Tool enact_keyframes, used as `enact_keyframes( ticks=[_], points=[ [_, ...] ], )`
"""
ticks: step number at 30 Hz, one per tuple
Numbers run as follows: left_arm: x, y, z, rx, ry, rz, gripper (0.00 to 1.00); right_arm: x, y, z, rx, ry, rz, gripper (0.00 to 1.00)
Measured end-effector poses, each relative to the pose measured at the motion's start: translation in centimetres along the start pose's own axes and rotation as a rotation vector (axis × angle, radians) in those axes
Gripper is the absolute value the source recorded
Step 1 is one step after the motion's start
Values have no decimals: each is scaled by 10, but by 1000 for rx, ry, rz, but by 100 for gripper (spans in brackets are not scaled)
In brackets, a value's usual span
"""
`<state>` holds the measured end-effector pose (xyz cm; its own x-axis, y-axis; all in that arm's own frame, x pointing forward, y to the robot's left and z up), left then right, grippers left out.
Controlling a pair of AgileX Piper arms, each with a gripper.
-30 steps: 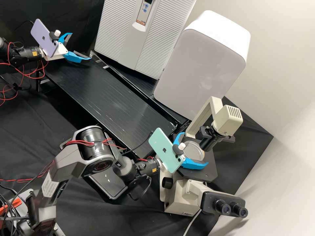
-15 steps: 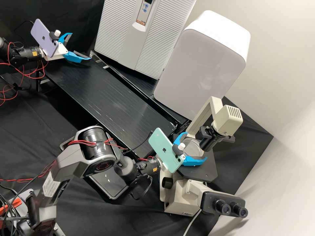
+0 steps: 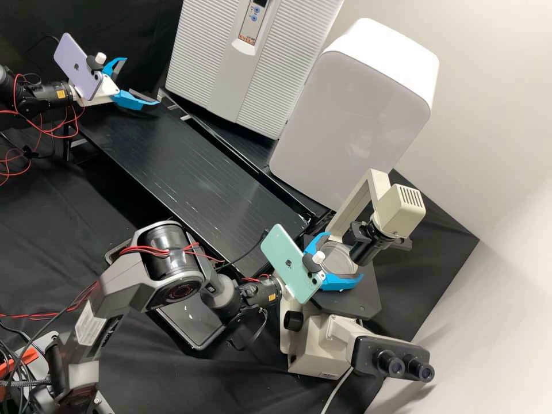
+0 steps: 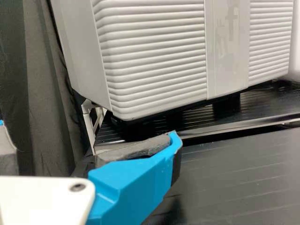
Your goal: Place the petri dish on the bench
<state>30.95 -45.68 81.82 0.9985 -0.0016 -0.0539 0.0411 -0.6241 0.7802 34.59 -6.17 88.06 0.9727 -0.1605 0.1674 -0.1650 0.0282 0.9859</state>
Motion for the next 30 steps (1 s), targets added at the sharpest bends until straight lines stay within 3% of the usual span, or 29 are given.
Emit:
enact_keyframes(
  ticks=[7, 14, 24, 30],
  points=[
    [0, 0, 0, 0, 0, 0, 100, 0, 0, 0, 8, 0, 0, 0],
    [0, 0, 0, 0, 0, 0, 100, -11, -1, -1, 57, 19, -20, 0],
    [0, 0, 0, 0, 0, 0, 100, -39, 1, -8, 101, 44, -49, 0],
    [0, 0, 0, 0, 0, 0, 100, -63, 1, -21, 103, 93, -55, 0]
  ],
)
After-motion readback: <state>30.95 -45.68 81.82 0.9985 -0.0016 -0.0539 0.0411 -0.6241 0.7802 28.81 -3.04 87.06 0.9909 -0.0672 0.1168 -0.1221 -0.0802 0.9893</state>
